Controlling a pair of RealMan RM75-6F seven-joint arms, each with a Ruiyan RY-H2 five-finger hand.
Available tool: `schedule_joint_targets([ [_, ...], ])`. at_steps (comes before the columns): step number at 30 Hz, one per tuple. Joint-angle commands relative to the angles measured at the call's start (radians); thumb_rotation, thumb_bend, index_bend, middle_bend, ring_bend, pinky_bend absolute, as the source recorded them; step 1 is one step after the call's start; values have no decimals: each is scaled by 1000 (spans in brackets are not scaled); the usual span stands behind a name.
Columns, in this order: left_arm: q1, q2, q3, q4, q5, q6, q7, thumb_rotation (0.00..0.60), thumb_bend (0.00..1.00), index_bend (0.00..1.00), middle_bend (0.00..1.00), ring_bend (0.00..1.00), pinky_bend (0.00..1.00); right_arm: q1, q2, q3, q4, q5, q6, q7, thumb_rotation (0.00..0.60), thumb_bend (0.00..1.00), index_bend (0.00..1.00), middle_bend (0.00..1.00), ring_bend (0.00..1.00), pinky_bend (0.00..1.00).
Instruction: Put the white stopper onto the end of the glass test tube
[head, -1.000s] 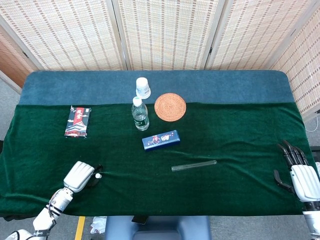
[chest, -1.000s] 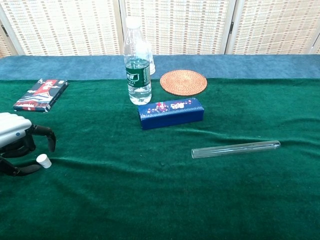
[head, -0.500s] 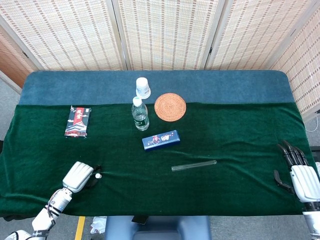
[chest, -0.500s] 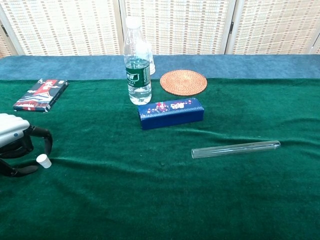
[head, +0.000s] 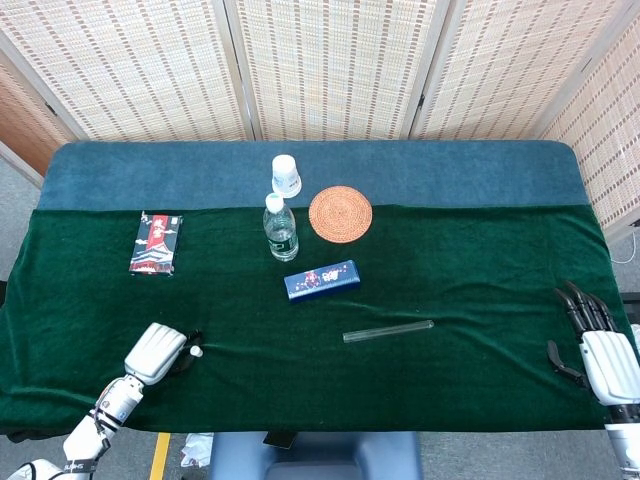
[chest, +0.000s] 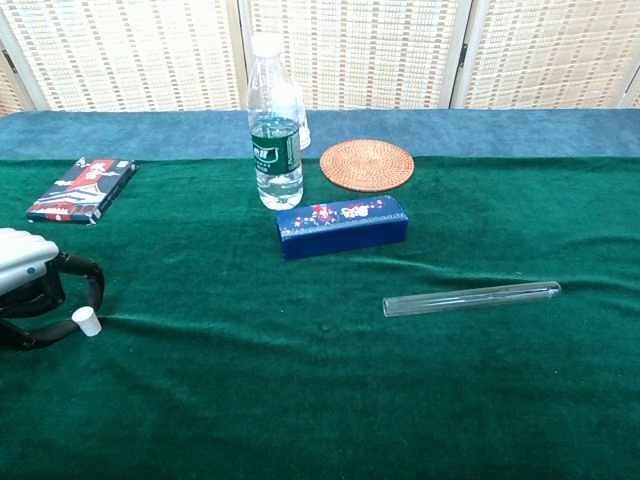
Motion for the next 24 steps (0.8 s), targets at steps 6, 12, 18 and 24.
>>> schedule_joint_targets([
  [6,0,0,-8,4,6,20,-25,600,460,537,990,919,838,3,-2,2,-1,-10,5,-5,600,566,0,0,17,0],
  [12,6,20,-24,-17,8,58,-57,600,460,545,989,919,838,36,6,4,-36,-30,-32,-70,600,511,0,52,82,5],
  [18,13,44,-33,-44,11,87,-66,600,460,545,990,919,838,114,-8,23,-95,-63,-106,-182,600,391,88,311,394,329],
  [24,18,54,-33,-56,12,95,-74,600,459,546,989,919,838,214,-38,40,-146,-54,-247,-310,600,388,261,590,760,736],
])
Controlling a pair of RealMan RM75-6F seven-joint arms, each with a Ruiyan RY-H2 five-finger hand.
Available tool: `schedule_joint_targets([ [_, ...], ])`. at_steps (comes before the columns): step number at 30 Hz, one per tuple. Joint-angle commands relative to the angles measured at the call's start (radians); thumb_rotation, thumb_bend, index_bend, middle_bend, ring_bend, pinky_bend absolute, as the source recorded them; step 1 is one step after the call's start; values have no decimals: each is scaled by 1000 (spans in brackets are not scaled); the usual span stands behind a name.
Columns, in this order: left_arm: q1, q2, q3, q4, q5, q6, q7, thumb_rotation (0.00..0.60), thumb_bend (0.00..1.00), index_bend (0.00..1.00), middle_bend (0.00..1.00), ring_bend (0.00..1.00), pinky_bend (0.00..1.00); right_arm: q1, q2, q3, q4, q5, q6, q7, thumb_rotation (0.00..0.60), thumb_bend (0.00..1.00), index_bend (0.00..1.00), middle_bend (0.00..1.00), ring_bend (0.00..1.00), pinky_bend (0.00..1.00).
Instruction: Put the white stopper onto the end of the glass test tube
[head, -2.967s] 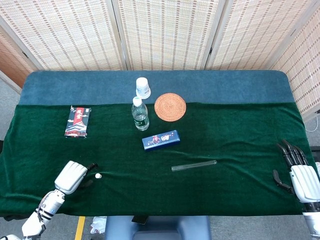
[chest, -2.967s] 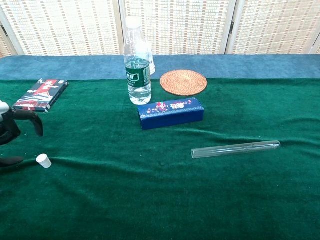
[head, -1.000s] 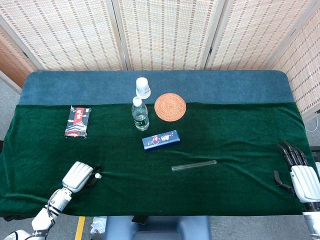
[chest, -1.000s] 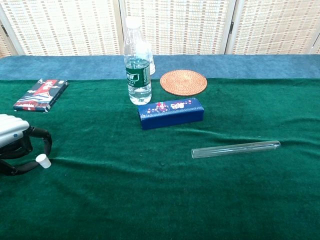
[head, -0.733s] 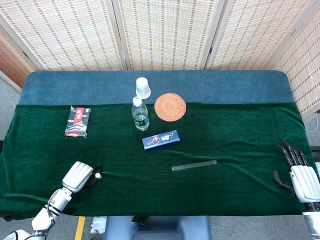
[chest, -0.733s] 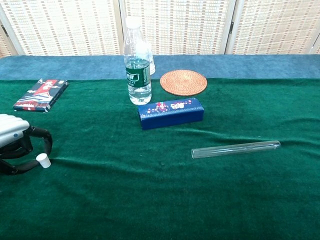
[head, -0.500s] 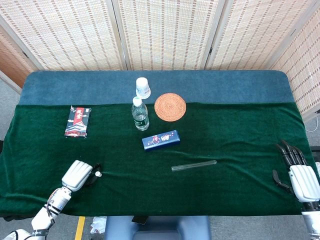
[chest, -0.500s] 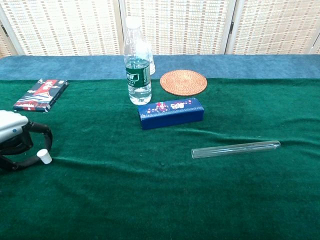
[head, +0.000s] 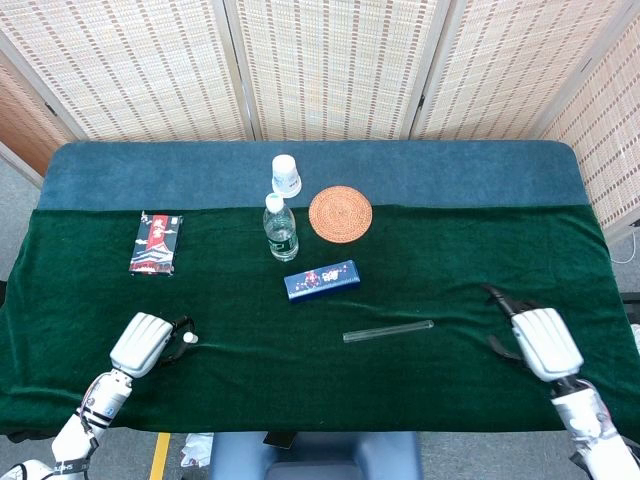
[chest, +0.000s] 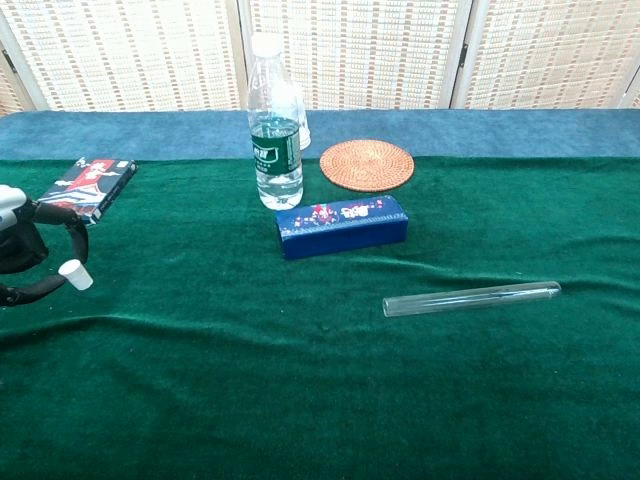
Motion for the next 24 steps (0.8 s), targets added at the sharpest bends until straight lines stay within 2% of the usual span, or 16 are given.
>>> schedule_joint_targets([
  [1,2,0,3,2,-1,-3,-1,600,459,546,989,919,838,68,-28,17,-35,15,-91,-84,600,387,270,609,776,751],
  [7,8,-6,10,13,-6,-9,-7,600,459,545,990,920,838,146,-118,39,-20,68,-189,-174,600,385,372,775,912,922],
  [11,11,-5,11,17,-8,-10,-10,600,459,545,990,920,838,188,-183,44,6,116,-250,-230,600,386,401,845,973,961],
  [15,14,-3,13,19,-8,-7,-15,600,459,545,990,920,838,217,-229,45,28,163,-291,-274,600,386,413,864,999,994],
  [24,16,-8,18,28,-7,-16,-22,600,459,545,989,920,838,271,-301,44,73,251,-361,-343,600,386,415,864,1000,997],
])
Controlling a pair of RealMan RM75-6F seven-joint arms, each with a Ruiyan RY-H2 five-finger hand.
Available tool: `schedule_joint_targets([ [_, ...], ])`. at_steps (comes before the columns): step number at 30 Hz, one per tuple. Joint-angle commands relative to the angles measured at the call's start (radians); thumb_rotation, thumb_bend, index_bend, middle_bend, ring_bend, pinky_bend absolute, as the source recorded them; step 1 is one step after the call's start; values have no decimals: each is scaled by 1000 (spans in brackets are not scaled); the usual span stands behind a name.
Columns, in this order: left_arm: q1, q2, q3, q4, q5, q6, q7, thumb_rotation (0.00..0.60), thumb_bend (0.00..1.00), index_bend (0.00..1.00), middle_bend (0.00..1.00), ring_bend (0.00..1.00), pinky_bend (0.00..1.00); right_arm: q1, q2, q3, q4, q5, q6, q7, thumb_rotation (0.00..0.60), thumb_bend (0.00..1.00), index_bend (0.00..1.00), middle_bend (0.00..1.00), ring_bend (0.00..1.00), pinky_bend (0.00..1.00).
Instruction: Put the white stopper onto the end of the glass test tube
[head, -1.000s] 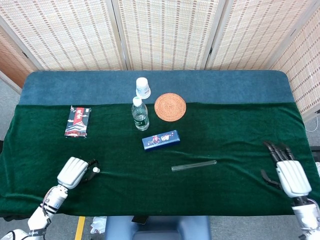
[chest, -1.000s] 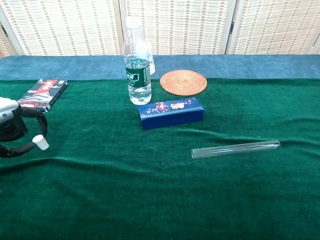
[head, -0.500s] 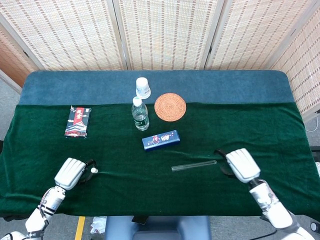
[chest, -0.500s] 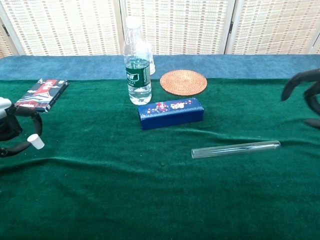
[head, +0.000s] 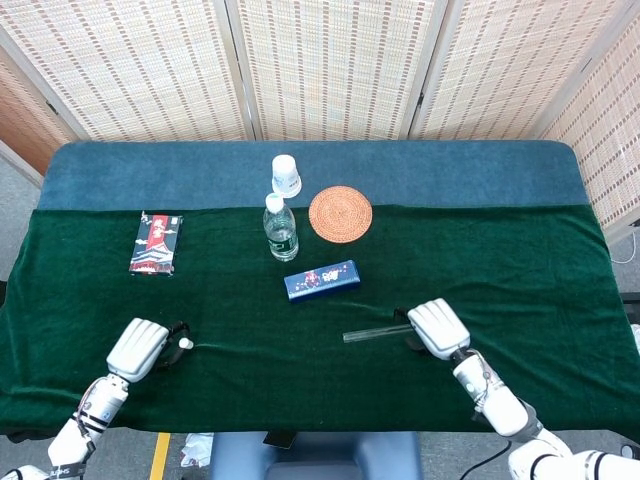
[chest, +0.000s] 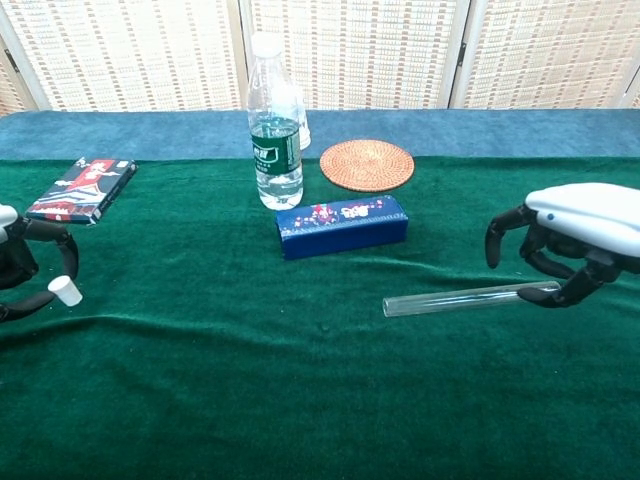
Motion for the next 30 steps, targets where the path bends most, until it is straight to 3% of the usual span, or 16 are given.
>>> schedule_joint_targets([
  [1,0,-2,1,2,1,0,0,600,459,545,990,920,838,16,-20,1,15,23,-15,-19,600,385,416,864,1000,997],
  [30,5,-17,5,39,1,-8,-27,600,459,545,990,919,838,96,-118,-13,92,152,-36,-101,600,386,461,864,1000,996],
])
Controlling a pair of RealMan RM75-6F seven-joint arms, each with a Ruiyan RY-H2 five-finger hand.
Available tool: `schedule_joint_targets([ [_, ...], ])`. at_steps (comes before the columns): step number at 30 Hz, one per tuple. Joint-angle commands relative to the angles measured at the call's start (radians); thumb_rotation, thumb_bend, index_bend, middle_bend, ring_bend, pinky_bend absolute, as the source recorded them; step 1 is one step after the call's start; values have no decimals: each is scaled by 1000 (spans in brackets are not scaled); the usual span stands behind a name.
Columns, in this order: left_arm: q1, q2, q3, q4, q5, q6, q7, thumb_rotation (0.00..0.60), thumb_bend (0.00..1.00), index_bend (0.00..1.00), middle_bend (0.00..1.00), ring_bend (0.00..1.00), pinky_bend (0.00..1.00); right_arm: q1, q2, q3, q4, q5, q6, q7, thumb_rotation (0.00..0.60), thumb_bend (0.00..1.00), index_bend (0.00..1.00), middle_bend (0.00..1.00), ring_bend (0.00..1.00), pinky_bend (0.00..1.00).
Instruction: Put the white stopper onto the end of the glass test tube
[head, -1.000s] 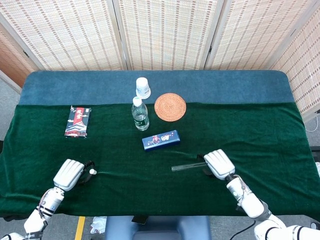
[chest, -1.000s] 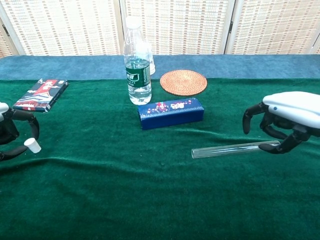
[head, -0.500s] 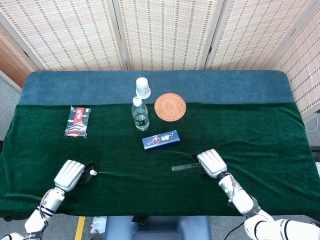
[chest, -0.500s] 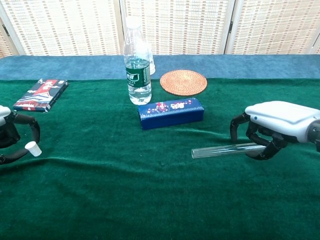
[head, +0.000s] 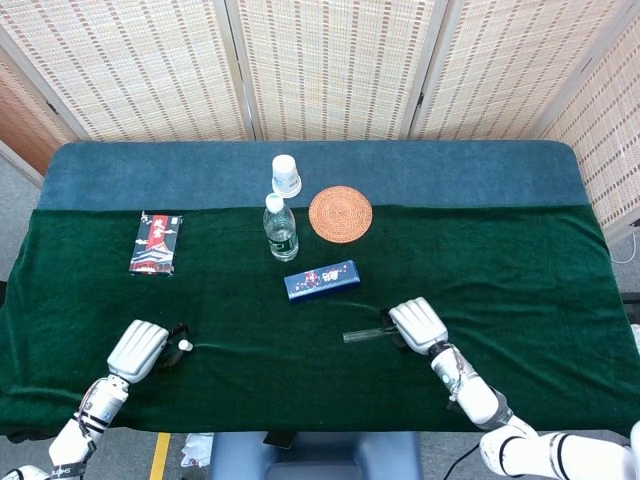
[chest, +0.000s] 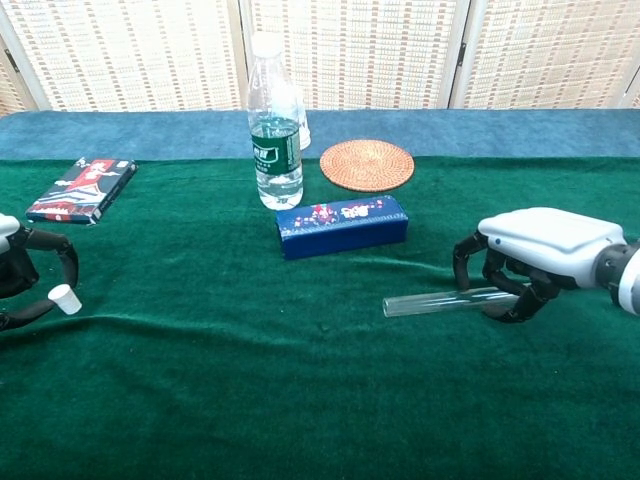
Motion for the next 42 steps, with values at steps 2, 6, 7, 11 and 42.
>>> schedule_joint_targets([
  [2,1,-1,1,4,0,0,-3,600,459,545,990,920,838,5,-5,0,4,4,3,3,600,385,474,864,1000,997],
  [6,3,-1,1,7,-1,1,-8,600,459,545,990,920,838,12,-9,-1,6,13,3,-2,600,386,517,864,1000,997],
  [7,4,0,0,8,-1,4,-9,600,459,545,990,920,838,14,-10,-1,4,15,4,-2,600,386,526,865,1000,997],
  [11,2,7,-9,6,-1,13,-20,600,459,544,989,920,838,20,-12,-1,3,14,10,-2,600,388,609,879,1000,1000],
  [42,-22,137,-147,-236,23,171,-329,600,463,555,990,919,838,100,-195,165,-120,71,17,387,600,607,835,944,1000,1000],
])
